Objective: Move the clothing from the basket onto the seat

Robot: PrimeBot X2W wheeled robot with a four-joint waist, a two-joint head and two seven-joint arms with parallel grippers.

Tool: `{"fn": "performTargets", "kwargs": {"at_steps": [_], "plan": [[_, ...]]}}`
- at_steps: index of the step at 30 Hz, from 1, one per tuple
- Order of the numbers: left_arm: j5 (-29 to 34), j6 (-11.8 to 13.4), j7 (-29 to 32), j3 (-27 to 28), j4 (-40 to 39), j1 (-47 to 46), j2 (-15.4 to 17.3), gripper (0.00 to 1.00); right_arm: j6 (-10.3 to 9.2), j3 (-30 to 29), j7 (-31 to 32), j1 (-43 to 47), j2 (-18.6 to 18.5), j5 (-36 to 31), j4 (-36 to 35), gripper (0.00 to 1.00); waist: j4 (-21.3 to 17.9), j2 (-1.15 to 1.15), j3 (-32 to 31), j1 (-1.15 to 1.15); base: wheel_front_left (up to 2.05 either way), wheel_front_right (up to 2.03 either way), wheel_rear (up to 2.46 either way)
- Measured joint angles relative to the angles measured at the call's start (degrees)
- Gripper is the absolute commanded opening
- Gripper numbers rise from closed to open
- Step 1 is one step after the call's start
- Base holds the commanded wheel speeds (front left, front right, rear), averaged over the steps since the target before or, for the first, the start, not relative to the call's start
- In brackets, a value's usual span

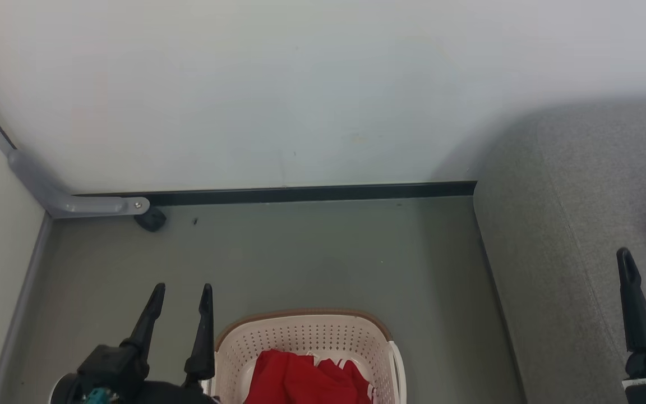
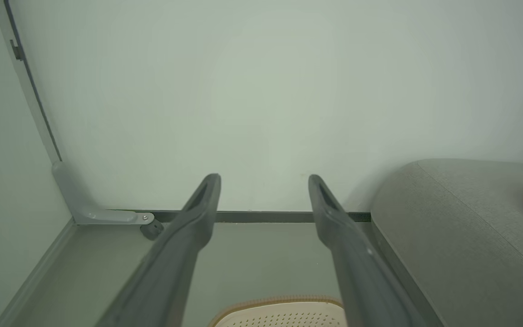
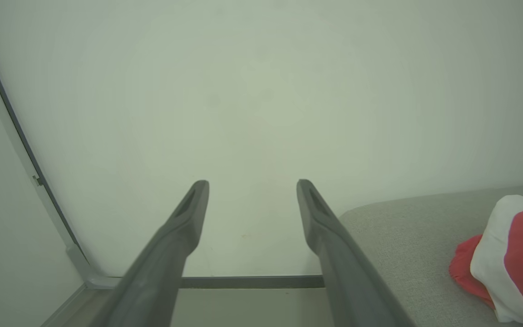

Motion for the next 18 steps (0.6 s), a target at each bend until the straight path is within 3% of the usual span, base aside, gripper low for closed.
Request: {"fn": "performTargets", "kwargs": {"at_steps": [18], "plan": [[2.5,0.0,7.4,-4.6,7.9,-12.4,-2.4,1.00,0.02,-1.4,0.2,-10.4,-2.1,1.7,-0.6,1.00,-1.6,0.01,11.5,0.01,0.00,0.00,0.00]]}}
